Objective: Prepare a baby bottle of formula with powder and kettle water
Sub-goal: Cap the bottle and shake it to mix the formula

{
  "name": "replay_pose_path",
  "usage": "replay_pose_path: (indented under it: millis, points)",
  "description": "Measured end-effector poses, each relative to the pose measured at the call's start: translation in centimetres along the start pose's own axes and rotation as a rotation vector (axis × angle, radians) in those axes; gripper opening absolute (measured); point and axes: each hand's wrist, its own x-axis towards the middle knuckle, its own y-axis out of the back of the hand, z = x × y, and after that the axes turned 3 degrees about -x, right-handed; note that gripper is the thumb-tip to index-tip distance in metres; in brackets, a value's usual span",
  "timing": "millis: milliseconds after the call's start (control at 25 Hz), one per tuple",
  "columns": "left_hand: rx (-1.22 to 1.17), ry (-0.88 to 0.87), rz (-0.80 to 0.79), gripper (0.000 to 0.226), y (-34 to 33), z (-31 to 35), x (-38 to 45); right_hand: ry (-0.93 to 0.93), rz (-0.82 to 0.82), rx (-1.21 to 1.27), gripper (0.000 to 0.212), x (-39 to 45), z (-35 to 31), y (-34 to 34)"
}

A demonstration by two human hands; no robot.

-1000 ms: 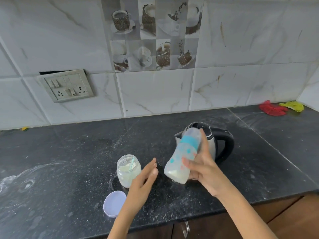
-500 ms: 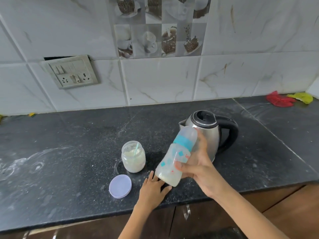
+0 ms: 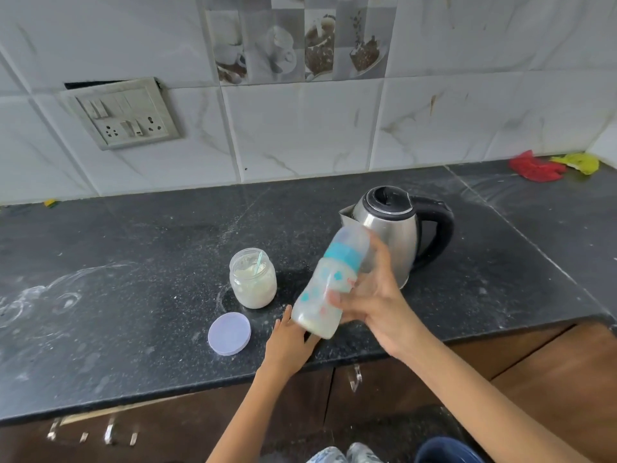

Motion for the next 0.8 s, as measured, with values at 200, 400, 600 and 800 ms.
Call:
replay_pose_path:
  millis: [200,400,600,800]
  points:
    - [0.039,-0.068,-0.014,0.054,-0.3,-0.6,0.5,0.029,0.069,0.053,0.098,0.4,-0.2,0.6]
    - [0.079,-0.090,-0.002,0.055,-0.3,-0.7,0.6,0.027,0.061,0.033,0.098,0.3,0.1,0.4]
    - [0.089,-0.040,0.028,0.056,-0.5,-0.8,0.2,-0.033,-0.011,-0.030,0.097,0.0,0.3,-0.2]
    - [0.053,-0.088,-0.008,0.059,-0.9,-1.5,0.3,-0.053,0.085,0.019,0.097,0.0,0.6,-0.3]
